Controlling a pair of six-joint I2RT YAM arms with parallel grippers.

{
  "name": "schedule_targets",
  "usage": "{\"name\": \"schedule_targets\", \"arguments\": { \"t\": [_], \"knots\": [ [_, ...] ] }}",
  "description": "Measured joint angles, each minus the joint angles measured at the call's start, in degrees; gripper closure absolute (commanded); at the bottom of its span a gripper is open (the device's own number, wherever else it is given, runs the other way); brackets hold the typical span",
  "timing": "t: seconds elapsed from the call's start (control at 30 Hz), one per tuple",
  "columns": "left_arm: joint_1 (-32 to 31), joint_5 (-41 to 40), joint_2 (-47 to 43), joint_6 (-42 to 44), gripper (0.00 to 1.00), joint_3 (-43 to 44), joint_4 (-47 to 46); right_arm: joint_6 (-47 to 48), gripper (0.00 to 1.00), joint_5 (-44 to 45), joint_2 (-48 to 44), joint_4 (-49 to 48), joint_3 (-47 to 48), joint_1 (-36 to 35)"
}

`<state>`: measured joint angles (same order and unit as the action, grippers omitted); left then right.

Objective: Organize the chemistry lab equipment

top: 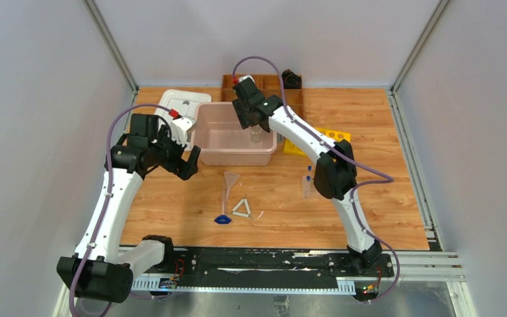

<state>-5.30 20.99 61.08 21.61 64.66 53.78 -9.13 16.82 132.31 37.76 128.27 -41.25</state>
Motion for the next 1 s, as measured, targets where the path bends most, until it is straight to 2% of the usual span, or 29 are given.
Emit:
{"name": "schedule_targets", "arguments": {
  "t": [0.07, 0.2, 0.33, 0.43, 0.53, 0.67, 0.93, 1.0],
  "knots": [
    [0.0, 0.0, -0.3, -0.7, 0.0, 0.3, 0.0, -0.3, 0.4, 0.2, -4.4, -1.1, -3.0, -0.3],
    [0.0, -0.2, -0.8, -1.9, 0.0, 1.6, 0.0, -1.6, 0.38, 1.7, -19.0, -5.3, -15.5, -3.6],
    [0.0, -0.6, -1.1, -2.8, 0.0, 2.3, 0.0, -3.5, 0.36, 4.2, -32.4, -10.0, -28.5, -11.4],
    [0.0, -0.8, -1.2, -3.2, 0.0, 2.3, 0.0, -5.1, 0.36, 4.4, -36.9, -12.5, -35.8, -18.1],
    [0.0, -1.2, -1.6, -3.3, 0.0, 2.3, 0.1, -7.5, 0.37, 2.6, -36.4, -13.6, -41.2, -22.7],
    [0.0, -2.2, -2.0, -3.2, 0.0, 2.9, 0.4, -10.9, 0.4, -0.2, -31.7, -13.0, -43.9, -25.6],
    [0.0, -2.8, -3.0, -3.2, 0.0, 3.8, 0.8, -14.3, 0.39, -0.8, -22.2, -11.6, -43.7, -26.6],
    [0.0, -2.8, -3.1, -3.2, 0.0, 3.8, 0.9, -14.5, 0.43, -0.6, -20.6, -11.4, -43.1, -26.6]
  ]
}}
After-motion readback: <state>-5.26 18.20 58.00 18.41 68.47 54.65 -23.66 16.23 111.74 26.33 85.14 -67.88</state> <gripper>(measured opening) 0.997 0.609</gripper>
